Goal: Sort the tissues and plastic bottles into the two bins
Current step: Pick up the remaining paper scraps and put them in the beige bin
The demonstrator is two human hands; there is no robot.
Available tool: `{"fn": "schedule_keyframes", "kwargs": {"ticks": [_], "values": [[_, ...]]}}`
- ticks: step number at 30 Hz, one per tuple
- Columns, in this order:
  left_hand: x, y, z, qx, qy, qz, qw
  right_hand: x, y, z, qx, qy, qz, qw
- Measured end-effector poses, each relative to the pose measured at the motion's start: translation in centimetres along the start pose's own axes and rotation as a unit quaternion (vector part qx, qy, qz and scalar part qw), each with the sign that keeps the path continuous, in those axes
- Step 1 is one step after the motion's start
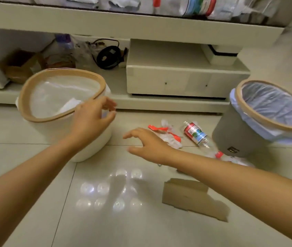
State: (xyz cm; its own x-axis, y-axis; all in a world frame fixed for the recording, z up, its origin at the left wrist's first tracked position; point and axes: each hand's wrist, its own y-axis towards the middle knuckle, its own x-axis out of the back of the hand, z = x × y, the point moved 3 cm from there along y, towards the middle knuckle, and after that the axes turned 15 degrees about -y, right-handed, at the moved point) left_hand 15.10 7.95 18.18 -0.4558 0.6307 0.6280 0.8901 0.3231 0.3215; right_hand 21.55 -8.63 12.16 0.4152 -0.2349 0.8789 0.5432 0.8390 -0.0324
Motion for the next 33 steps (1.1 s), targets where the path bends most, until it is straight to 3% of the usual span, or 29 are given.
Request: {"fn": "schedule_keyframes", "kwargs": {"ticks": [6,9,16,23,26,30,33], "values": [[-9.8,0.1,-0.4,0.000,0.060,0.183,0.981,-0.7,-5.6,-9.7,-0.106,-0.039,0.024,0.993],[-13.6,0.8,0.1,0.020,0.084,0.240,0.967,-1.0,-6.6,-13.7,-0.136,-0.059,0.033,0.988],[-21.9,3.9,2.1,0.019,0.155,0.313,0.937,-2.4,-6.3,-19.4,-0.165,-0.077,0.029,0.983],[-29.4,6.1,4.0,-0.004,0.242,0.397,0.886,-3.8,-5.3,-23.0,-0.167,-0.080,-0.004,0.983],[-31.3,7.5,5.5,0.028,0.274,0.421,0.864,-3.8,-4.6,-24.2,-0.171,-0.061,-0.031,0.983],[-32.4,8.2,7.5,0.121,0.222,0.457,0.853,-3.5,-4.1,-25.4,-0.190,-0.025,-0.062,0.979],[-33.6,7.3,7.8,0.102,0.189,0.480,0.851,-3.4,-4.3,-26.1,-0.203,-0.006,-0.078,0.976]]}}
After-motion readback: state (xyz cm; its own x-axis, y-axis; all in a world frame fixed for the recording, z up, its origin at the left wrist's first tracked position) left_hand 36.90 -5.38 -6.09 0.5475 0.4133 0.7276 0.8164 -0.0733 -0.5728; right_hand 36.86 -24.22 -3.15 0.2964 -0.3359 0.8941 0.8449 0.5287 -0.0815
